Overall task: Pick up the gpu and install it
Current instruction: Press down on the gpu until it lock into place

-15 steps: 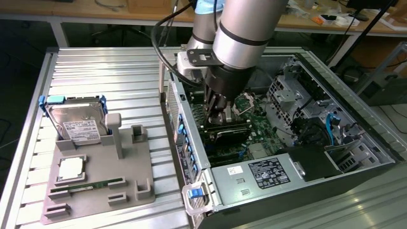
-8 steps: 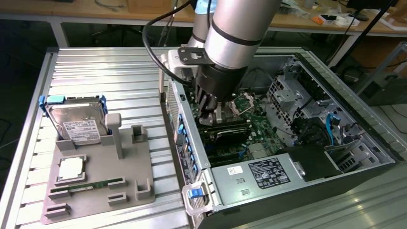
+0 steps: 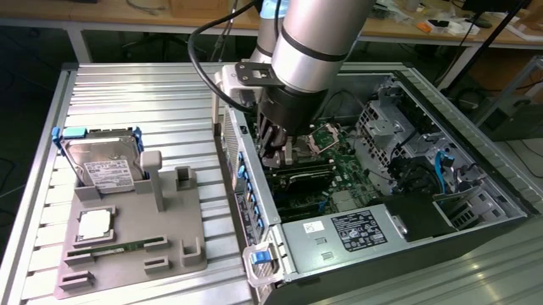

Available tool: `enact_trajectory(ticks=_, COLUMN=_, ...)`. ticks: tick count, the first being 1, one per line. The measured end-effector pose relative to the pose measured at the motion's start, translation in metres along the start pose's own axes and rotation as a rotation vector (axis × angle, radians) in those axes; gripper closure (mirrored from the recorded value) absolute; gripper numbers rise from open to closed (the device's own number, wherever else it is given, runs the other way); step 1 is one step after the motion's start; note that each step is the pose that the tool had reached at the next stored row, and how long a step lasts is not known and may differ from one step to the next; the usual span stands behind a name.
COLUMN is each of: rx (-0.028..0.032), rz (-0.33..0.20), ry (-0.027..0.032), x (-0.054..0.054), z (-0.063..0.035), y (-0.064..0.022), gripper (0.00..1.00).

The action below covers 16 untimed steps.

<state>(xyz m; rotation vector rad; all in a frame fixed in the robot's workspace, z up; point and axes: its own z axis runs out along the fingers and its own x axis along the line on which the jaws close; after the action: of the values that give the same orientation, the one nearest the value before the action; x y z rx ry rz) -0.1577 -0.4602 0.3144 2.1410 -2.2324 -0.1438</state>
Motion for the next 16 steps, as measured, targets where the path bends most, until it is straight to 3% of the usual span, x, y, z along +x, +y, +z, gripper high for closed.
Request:
enact_trajectory(ticks=8, rx=-0.0022, rz=-0.001, ry=-0.0021, x=0.004, z=0.0089, y=-0.0011, gripper=0.89)
enact_trajectory(ticks=12, rx=-0.0036, rz=-0.001, ry=-0.0131, x=0.004, z=0.0107, y=-0.0016, gripper=0.89)
enact_trajectory(ticks=13, rx=-0.0078, rz=-0.002, ry=-0.0175, x=0.004, z=0.0105, y=-0.0018, gripper=0.89)
enact_trajectory(ticks=15, rx=-0.0184, rz=-0.003, ry=-0.0309, x=0.004, z=0.0097, y=-0.0024, gripper=0.89)
enact_trajectory(ticks=16, rx=-0.0205, rz=-0.003, ry=-0.0399, x=0.004, z=0.0096, y=-0.0034, gripper=0.89)
